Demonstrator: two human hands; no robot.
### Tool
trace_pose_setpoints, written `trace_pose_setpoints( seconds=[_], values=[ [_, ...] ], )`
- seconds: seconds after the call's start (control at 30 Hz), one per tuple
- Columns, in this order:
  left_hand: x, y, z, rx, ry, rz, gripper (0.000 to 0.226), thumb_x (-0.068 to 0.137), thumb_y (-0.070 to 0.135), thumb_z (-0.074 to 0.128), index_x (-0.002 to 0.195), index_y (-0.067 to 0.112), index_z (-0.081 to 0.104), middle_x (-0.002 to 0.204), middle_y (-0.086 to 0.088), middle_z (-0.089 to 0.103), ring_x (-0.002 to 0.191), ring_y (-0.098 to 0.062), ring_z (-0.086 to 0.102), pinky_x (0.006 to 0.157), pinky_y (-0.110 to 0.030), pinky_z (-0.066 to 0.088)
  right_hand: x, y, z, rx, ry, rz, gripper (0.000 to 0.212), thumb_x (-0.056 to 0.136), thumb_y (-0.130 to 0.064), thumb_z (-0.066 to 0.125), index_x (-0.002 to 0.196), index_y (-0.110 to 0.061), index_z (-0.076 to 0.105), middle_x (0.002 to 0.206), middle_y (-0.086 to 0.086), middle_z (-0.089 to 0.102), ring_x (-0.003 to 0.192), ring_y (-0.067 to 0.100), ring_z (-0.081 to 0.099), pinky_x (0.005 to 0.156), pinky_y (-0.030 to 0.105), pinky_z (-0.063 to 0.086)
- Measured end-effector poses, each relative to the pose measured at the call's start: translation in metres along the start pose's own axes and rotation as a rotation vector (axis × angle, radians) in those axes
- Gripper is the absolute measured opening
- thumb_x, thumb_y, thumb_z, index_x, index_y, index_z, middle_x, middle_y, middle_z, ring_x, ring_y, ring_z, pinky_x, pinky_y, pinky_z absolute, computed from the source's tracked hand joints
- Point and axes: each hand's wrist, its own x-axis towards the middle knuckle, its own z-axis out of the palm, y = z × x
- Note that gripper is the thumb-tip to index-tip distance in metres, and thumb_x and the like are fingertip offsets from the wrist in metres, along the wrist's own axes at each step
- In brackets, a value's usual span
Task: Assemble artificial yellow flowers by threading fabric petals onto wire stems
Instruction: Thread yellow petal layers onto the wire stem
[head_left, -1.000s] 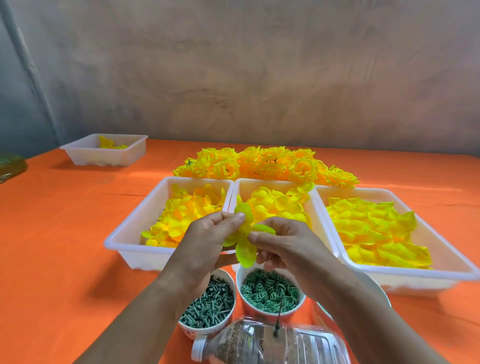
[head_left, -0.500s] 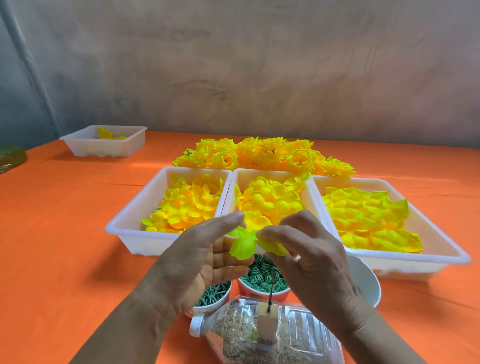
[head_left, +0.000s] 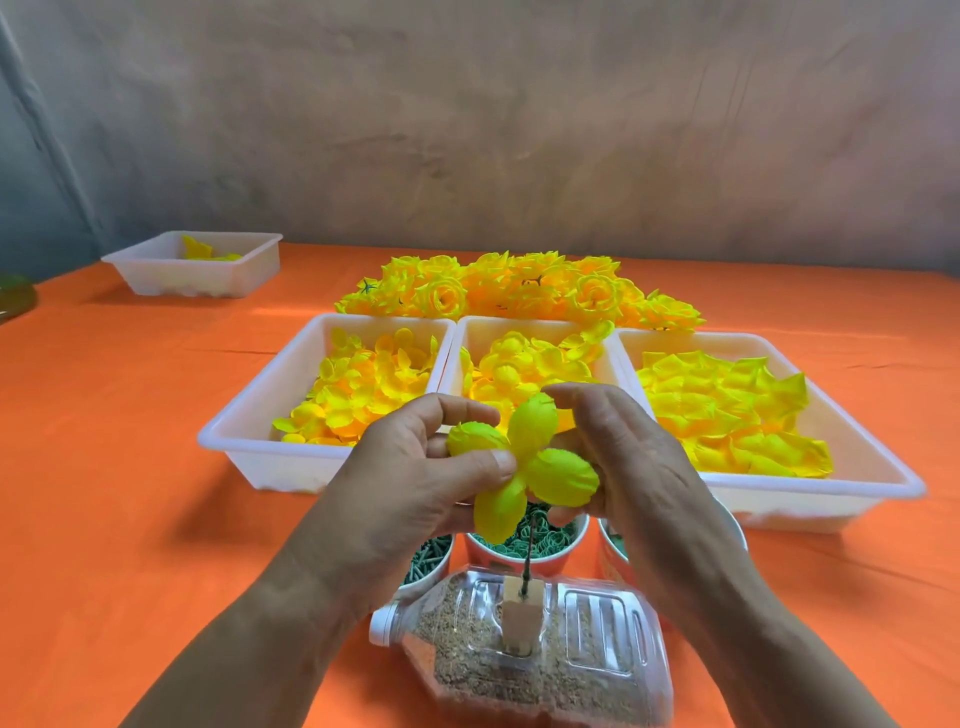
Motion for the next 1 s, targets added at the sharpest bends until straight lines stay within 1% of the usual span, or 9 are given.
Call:
trace_pose_setpoints(
  seconds=[0.07,0.2,0.23,0.3,0.43,0.53,0.77,0.87,1.0],
  values=[
    [-0.002,0.000,0.002,0.041,-0.010,0.007,0.048,0.058,0.019,0.076,0.104,0.015,0.065,0.073,-0.004,0.073,0.062,-0.018,0.071,0.050,-0.027,0.055,-0.002,-0.005,0.000,0.069,-0.054,0.063,0.041,0.069,-0.064,0.065,0.101,-0.038,0.067,0.080,-0.002,0.070,0.072,0.016,0.068,0.056,0.030,0.053],
    [-0.009,-0.002,0.006,0.085,-0.043,-0.016,0.036,0.071,0.008,0.075,0.105,0.013,0.064,0.072,-0.004,0.072,0.063,-0.018,0.072,0.051,-0.030,0.057,-0.011,-0.006,0.001,0.064,-0.068,0.102,0.046,0.067,-0.030,0.081,0.109,-0.032,0.062,0.085,0.025,0.065,0.073,0.026,0.064,0.069,0.050,0.053],
    [-0.010,-0.003,0.006,0.074,-0.050,-0.031,0.032,0.076,0.003,0.073,0.105,0.012,0.063,0.071,-0.004,0.071,0.062,-0.018,0.071,0.050,-0.029,0.056,-0.013,-0.005,0.001,0.086,-0.066,0.116,0.049,0.069,-0.023,0.084,0.111,-0.029,0.061,0.086,0.025,0.066,0.072,0.027,0.065,0.071,0.055,0.054],
    [-0.012,-0.004,0.006,0.059,-0.060,-0.050,0.029,0.080,-0.001,0.070,0.105,0.011,0.063,0.072,-0.006,0.071,0.061,-0.018,0.072,0.049,-0.027,0.055,-0.016,-0.004,0.001,0.128,-0.059,0.136,0.042,0.076,-0.013,0.077,0.113,-0.023,0.060,0.084,0.021,0.066,0.071,0.029,0.066,0.071,0.063,0.054],
    [-0.014,0.000,0.006,0.037,-0.072,-0.043,0.039,0.068,0.012,0.073,0.105,0.012,0.064,0.076,-0.010,0.072,0.062,-0.022,0.072,0.050,-0.027,0.055,-0.018,-0.007,0.001,0.201,-0.074,0.159,0.035,0.082,-0.005,0.068,0.114,-0.019,0.060,0.080,0.015,0.065,0.067,0.028,0.066,0.062,0.053,0.058],
    [-0.015,0.003,0.007,0.029,-0.072,-0.043,0.046,0.060,0.018,0.074,0.105,0.013,0.064,0.074,-0.008,0.071,0.061,-0.021,0.071,0.049,-0.027,0.055,-0.019,-0.008,0.001,0.235,-0.080,0.179,0.041,0.074,-0.015,0.071,0.113,-0.018,0.061,0.076,0.010,0.065,0.064,0.026,0.066,0.059,0.047,0.056],
    [-0.016,0.001,0.007,0.012,-0.071,-0.055,0.045,0.059,0.016,0.073,0.104,0.012,0.064,0.071,-0.007,0.070,0.058,-0.022,0.071,0.048,-0.026,0.054,-0.021,-0.002,0.005,0.252,-0.067,0.189,0.041,0.069,-0.020,0.072,0.109,-0.016,0.062,0.068,0.005,0.063,0.053,0.022,0.060,0.064,0.051,0.049],
    [-0.016,0.002,0.005,0.007,-0.054,-0.036,0.047,0.056,0.017,0.075,0.103,0.013,0.066,0.071,-0.010,0.069,0.059,-0.024,0.071,0.049,-0.028,0.055,-0.022,-0.004,0.005,0.260,-0.077,0.169,0.040,0.073,-0.016,0.080,0.109,-0.016,0.062,0.067,0.005,0.063,0.053,0.021,0.060,0.054,0.042,0.050],
    [-0.018,0.001,0.005,0.006,-0.047,-0.044,0.049,0.054,0.019,0.075,0.102,0.014,0.067,0.073,-0.014,0.065,0.059,-0.024,0.070,0.049,-0.028,0.055,-0.023,-0.006,0.006,0.278,-0.078,0.158,0.042,0.071,-0.017,0.074,0.111,-0.014,0.061,0.066,0.005,0.063,0.051,0.018,0.060,0.046,0.034,0.047]
  ],
)
